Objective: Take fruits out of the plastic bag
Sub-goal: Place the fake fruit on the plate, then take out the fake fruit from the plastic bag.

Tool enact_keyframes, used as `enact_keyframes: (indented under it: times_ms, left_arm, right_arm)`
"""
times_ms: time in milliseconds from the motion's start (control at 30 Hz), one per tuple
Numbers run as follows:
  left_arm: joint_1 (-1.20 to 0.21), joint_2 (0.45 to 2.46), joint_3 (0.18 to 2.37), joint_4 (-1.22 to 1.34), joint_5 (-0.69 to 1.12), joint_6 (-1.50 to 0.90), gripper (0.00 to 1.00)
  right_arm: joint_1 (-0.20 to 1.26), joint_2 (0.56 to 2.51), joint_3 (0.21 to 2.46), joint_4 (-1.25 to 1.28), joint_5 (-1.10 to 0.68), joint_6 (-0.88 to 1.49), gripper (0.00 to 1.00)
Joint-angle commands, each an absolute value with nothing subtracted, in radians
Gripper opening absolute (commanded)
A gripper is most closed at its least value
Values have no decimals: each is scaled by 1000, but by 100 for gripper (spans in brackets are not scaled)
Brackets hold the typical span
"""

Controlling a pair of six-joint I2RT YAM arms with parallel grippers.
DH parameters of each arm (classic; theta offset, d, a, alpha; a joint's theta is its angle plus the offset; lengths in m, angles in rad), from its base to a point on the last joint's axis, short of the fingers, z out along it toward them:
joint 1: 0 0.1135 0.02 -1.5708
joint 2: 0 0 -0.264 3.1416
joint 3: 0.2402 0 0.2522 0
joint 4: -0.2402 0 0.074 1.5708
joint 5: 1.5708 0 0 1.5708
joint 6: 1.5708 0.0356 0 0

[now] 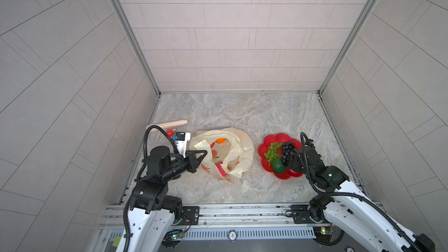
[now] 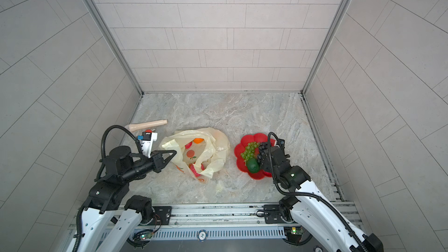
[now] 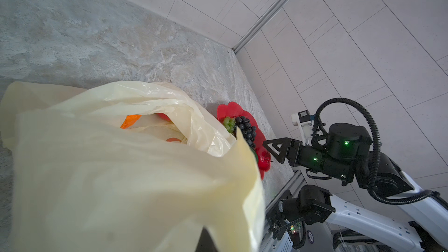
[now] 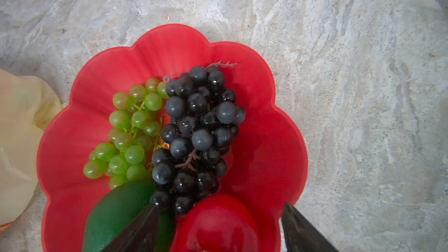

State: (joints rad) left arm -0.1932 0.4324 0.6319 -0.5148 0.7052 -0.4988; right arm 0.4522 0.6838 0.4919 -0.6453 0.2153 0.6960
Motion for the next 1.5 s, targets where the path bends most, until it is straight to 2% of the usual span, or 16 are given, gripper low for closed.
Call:
enact_keyframes:
  times_ms: [0,200,400,567,700,833,1000,1233,1467]
  left_arm:
    - [-198,419,632,-507,700,-485,3]
    - [-198,406,630,-508,694,-485,3]
    - [-199,377,635,-508,682,-514,2]
    - [-198,316,640,-507,695,-539,2]
    - [-199,297,650,-549,744,-587,2]
    - [-199,250,666,-663,747,-576,2]
    - [-199,187,672,-829,711,-551,2]
    - [-198,35,630,-984,632,-556,2]
    - [-198,5,603,-1077,607,-558,2]
  right_arm:
    - [450,684,528,-669,213,683,82]
    - [453,684,611,-684,156,649,78]
    - [532,747,831,-701,126,603,69]
    - [798,930,1051,-639,205,517,62]
    - [1051,1200,1308,-620,248,403,56]
    - [1184,1467,1541,-647,227,353,48]
    - [1214,1650,1584,-569,194,409,42]
    - [1177,1662,1421,-421,201,480,39]
    - [1154,1766,1427,-415,185,479,53]
